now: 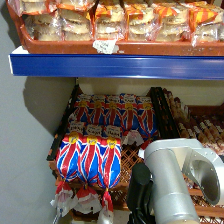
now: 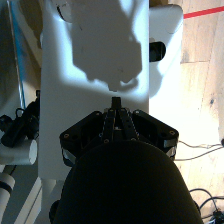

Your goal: Pick up bread

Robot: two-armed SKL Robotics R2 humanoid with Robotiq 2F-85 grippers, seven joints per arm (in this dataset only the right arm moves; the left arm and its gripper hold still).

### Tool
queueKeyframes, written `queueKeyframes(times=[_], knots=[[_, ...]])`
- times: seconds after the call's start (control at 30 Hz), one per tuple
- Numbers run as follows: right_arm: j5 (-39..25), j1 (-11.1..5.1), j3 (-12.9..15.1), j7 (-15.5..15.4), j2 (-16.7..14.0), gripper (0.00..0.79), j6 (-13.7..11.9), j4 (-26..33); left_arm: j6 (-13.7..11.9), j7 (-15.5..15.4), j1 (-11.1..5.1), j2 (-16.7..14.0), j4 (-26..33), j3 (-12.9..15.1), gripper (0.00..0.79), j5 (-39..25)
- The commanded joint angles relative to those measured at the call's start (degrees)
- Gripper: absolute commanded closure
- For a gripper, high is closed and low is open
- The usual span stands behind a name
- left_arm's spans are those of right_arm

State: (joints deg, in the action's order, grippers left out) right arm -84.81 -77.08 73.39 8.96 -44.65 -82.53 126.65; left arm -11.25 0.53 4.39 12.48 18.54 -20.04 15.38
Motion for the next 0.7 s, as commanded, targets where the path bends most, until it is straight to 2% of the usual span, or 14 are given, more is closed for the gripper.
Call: queueKeyframes(times=[0.03,0.17,0.23,0.47,0.7], knots=[[0.0,-0.18,-0.3,0.0,0.0,0.776,-0.5,0.2,0.0,0.0,0.00,0.0,0.0,0.0,0.785,0.0],[-0.4,-0.28,-1.7,0.5,0.2,0.773,-3.0,0.4,0.0,0.0,0.00,0.0,0.0,0.0,0.785,0.0],[-0.7,-0.27,-2.4,0.7,0.3,0.776,-3.4,0.4,0.0,0.0,0.00,0.0,0.0,0.0,0.785,0.0],[-1.0,-0.03,-4.4,1.2,0.4,0.776,-3.9,0.4,0.0,0.0,0.00,0.0,0.0,0.0,0.785,0.0],[-0.8,0.07,-5.3,1.3,0.3,0.776,-4.0,0.4,0.0,0.0,0.00,0.0,0.0,0.0,0.785,0.0]])
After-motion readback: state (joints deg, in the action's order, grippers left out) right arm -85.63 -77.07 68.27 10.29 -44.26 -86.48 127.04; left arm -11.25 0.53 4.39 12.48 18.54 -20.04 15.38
